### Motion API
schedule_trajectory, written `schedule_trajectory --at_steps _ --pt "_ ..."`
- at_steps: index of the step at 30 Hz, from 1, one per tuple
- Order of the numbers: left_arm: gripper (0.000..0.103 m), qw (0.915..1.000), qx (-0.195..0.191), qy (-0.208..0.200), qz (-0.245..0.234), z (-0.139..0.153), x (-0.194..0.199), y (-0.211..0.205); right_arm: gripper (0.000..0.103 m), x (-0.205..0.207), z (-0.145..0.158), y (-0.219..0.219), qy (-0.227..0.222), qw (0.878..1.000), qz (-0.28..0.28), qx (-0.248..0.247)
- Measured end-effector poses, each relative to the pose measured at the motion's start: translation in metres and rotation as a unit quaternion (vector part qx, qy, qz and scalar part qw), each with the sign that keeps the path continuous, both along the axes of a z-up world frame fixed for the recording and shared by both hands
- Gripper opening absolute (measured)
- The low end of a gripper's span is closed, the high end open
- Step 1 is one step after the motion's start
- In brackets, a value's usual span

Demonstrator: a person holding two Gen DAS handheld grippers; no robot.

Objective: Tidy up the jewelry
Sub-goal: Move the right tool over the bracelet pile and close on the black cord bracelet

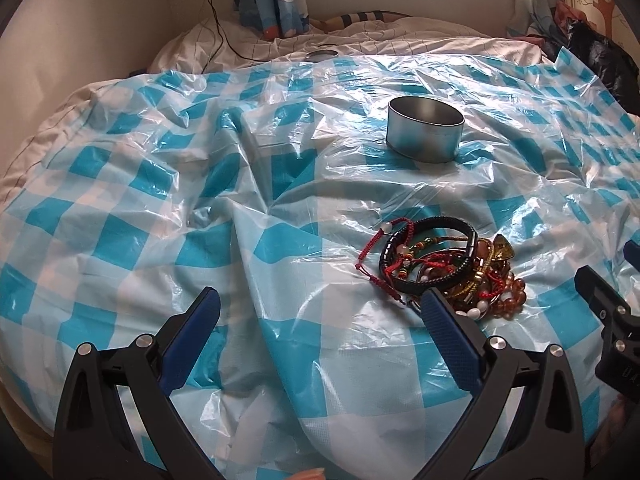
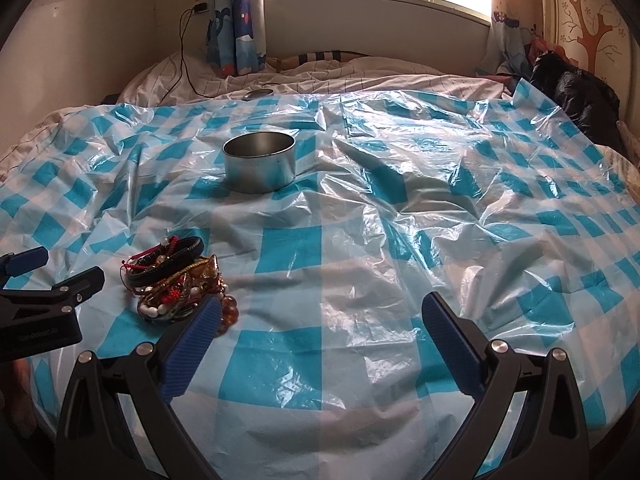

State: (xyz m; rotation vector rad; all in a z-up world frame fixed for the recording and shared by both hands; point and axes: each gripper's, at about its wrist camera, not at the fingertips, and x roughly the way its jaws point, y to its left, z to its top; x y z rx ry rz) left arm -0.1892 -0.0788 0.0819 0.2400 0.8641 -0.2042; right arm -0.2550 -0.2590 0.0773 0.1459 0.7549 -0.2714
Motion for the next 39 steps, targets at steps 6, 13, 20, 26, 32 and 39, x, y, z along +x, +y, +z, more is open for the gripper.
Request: schedule_trajectory --at_steps 6,13,20,26,32,39 --pt "0.097 1.0000 -0.002 0.006 0.000 -0.002 0.002 -0.002 0.096 0.001 0.001 -0.002 -0.001 1.000 0.000 0.012" --pt "0.097 0.9999 -0.010 0.008 -0.003 -0.003 0.005 -0.002 0.096 0.002 0.009 -0.004 -0.013 1.000 0.011 0.010" --pt "0.097 0.9995 -0.024 0.013 -0.016 0.008 0.044 0.004 0.097 0.039 0.013 0.012 0.033 0.988 0.152 0.015" --pt "0.097 0.9970 -0.061 0.045 -0.012 0.003 0.071 0.016 0.096 0.084 0.008 0.012 0.066 0.967 0.232 0.086" --pt "0.097 0.9832 -0.125 0.090 -0.097 -0.003 0.063 0.005 0.096 0.093 0.009 -0.025 0.042 0.957 0.205 0.201" --pt "0.097 0.9769 -0.143 0.107 -0.117 -0.011 0.049 0.002 0.086 0.122 0.002 -0.023 0.074 0.916 0.257 0.300"
